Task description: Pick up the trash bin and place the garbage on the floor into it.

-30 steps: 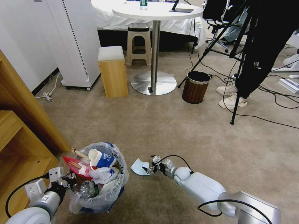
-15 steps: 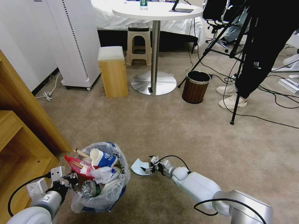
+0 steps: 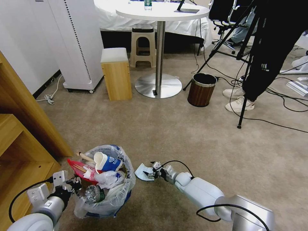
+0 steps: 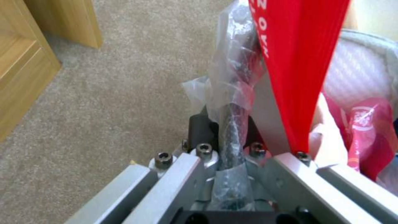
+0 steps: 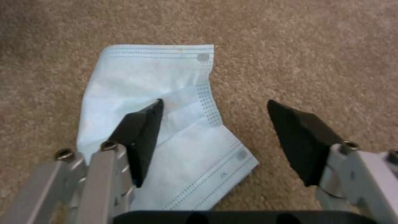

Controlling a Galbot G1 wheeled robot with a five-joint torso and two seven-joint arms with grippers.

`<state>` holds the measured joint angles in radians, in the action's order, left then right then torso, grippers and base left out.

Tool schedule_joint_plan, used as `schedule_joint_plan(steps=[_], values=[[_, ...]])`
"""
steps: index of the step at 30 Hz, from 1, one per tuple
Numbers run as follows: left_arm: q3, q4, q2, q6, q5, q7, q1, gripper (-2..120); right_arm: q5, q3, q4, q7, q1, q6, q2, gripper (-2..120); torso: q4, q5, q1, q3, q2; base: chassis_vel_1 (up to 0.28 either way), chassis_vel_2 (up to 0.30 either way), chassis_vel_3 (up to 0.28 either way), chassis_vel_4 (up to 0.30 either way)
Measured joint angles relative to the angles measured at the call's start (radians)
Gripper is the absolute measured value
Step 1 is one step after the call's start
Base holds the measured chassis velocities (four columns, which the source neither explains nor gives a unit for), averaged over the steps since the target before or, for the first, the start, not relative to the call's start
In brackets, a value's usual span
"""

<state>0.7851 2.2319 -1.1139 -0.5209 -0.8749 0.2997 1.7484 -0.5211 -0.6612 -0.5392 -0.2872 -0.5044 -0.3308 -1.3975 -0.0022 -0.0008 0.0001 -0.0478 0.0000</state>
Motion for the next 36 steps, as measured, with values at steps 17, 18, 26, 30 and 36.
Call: schedule_joint_plan(steps=[17,18,26,30,36], values=[[-0.011,-0.002,-0.007,0.008,0.008,-0.01,-0.002,0,0.01,0.005,0.023,-0.003,0.002,-0.036,-0.012,27,0.0,0.0,0.0,0.0,0.0,0.0,0.0,0.0,0.0],[-0.011,-0.004,-0.007,0.009,0.008,-0.011,-0.002,0,0.011,0.005,0.025,-0.004,0.002,-0.037,-0.014,26,0.0,0.0,0.0,0.0,0.0,0.0,0.0,0.0,0.0],[-0.012,-0.007,-0.006,0.015,0.009,-0.014,-0.002,0,0.015,0.005,0.035,-0.004,0.002,-0.04,-0.021,25,0.0,0.0,0.0,0.0,0.0,0.0,0.0,0.0,0.0],[-0.013,-0.008,-0.005,0.017,0.01,-0.016,-0.002,0,0.022,0.005,0.044,-0.005,0.003,-0.044,-0.028,18,0.0,0.0,0.0,0.0,0.0,0.0,0.0,0.0,0.0],[-0.013,-0.01,-0.005,0.018,0.01,-0.018,-0.002,0,0.036,0.004,0.051,-0.005,0.006,-0.043,-0.034,30,0.0,-0.0001,0.0,0.0,0.0,0.0,0.0,0.0,0.0]])
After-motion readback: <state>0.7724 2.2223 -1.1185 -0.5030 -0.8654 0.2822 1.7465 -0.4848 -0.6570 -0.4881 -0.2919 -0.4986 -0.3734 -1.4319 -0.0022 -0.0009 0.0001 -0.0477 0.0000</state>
